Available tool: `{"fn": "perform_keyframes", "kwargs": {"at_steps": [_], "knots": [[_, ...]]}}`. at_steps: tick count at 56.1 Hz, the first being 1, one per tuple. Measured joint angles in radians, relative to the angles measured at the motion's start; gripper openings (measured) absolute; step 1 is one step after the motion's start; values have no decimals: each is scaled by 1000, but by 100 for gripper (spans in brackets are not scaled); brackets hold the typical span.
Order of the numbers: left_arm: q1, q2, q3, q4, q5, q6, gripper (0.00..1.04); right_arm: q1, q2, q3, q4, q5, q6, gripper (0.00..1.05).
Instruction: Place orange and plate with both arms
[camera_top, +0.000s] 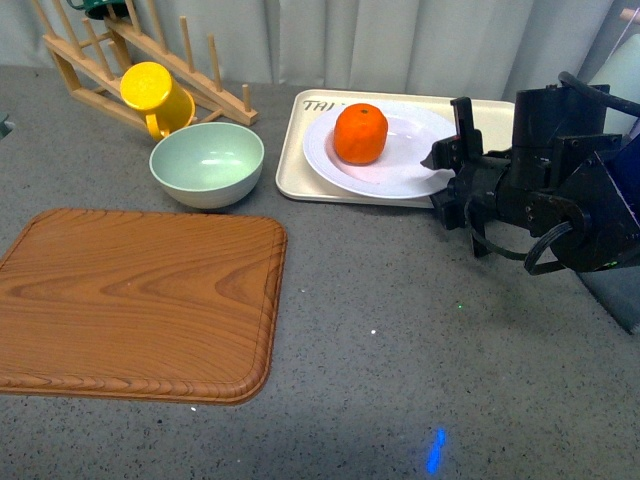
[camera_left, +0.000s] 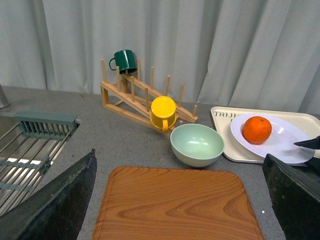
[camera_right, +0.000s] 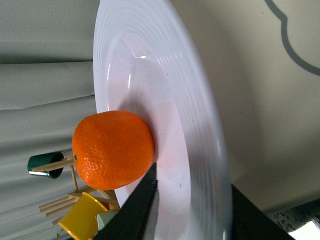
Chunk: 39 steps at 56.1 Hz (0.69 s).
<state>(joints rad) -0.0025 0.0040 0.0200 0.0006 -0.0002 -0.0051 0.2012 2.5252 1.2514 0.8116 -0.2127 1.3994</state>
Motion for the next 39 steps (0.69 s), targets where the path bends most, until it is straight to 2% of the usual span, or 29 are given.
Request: {"fn": "perform_keyframes", "kwargs": {"at_steps": [12, 23, 30, 36, 39], "knots": [[0, 0, 0, 0, 0, 0, 98, -18, -37, -43, 0, -7, -12, 68], [0, 0, 0, 0, 0, 0, 98, -31, -143, -116, -63, 35, -113, 97], [0, 0, 0, 0, 0, 0, 98, -32, -244, -179, -164, 139, -252, 95], [0, 0, 0, 0, 0, 0, 98, -20, -378, -275, -187, 322, -513, 96], [0, 0, 0, 0, 0, 0, 98, -14, -428, -316, -168, 375, -629, 96]]}}
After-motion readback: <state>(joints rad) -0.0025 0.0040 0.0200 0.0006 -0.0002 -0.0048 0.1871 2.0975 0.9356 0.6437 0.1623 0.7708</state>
